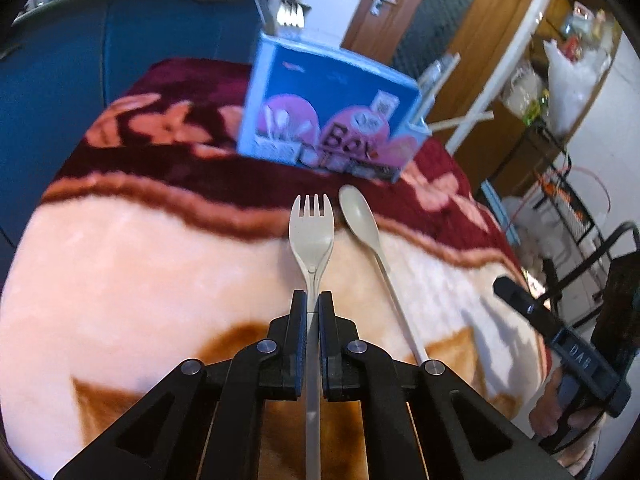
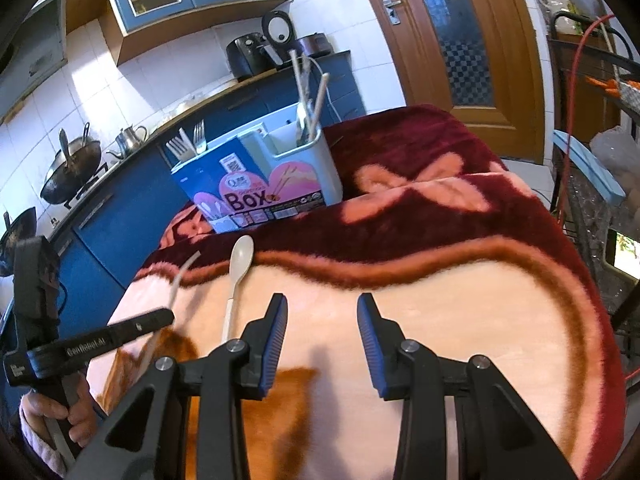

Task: Organize utensils
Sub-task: 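Grasp the white fork with the left tool while the right tool grasps the white spoon, then lift the white fork with the left tool while the right tool lifts the white spoon toward the box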

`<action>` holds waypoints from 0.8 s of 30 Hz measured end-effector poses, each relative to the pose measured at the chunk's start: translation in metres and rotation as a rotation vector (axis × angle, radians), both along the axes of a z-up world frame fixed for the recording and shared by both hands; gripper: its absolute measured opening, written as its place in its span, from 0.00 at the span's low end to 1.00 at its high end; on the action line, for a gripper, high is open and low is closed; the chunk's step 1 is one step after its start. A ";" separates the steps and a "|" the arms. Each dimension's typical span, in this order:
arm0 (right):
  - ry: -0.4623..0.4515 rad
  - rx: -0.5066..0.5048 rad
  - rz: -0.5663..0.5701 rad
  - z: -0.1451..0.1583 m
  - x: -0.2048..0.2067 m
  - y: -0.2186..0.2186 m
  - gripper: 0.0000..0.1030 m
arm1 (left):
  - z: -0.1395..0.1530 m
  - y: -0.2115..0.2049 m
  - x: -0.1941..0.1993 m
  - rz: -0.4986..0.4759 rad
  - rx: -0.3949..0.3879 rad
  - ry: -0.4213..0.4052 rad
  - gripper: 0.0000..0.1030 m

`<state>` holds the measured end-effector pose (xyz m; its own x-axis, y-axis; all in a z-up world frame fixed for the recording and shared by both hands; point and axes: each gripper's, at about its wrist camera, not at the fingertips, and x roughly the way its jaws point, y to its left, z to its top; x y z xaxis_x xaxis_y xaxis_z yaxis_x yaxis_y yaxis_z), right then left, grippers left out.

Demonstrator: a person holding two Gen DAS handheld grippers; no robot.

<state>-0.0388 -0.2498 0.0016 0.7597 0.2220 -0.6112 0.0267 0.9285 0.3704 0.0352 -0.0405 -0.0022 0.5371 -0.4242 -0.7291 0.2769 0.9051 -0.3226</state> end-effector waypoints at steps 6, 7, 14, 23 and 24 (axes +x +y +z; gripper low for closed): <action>0.029 -0.015 0.029 0.001 0.010 0.012 0.38 | 0.005 0.017 0.005 0.037 -0.027 -0.038 0.05; 0.033 -0.018 0.035 0.001 0.012 0.015 0.38 | 0.005 0.020 0.007 0.046 -0.034 -0.041 0.05; 0.067 -0.044 0.100 0.003 0.029 0.036 0.38 | 0.003 0.033 0.009 0.070 -0.070 -0.050 0.05; 0.147 -0.116 0.235 0.001 0.057 0.072 0.38 | 0.010 0.042 0.006 0.077 -0.067 -0.110 0.05; 0.154 -0.131 0.247 0.000 0.060 0.075 0.38 | 0.011 0.042 0.005 0.078 -0.058 -0.120 0.05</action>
<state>0.0207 -0.1751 0.0020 0.5889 0.2997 -0.7506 -0.1589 0.9535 0.2561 0.0407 0.0018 0.0086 0.6521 -0.4174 -0.6329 0.2467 0.9062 -0.3435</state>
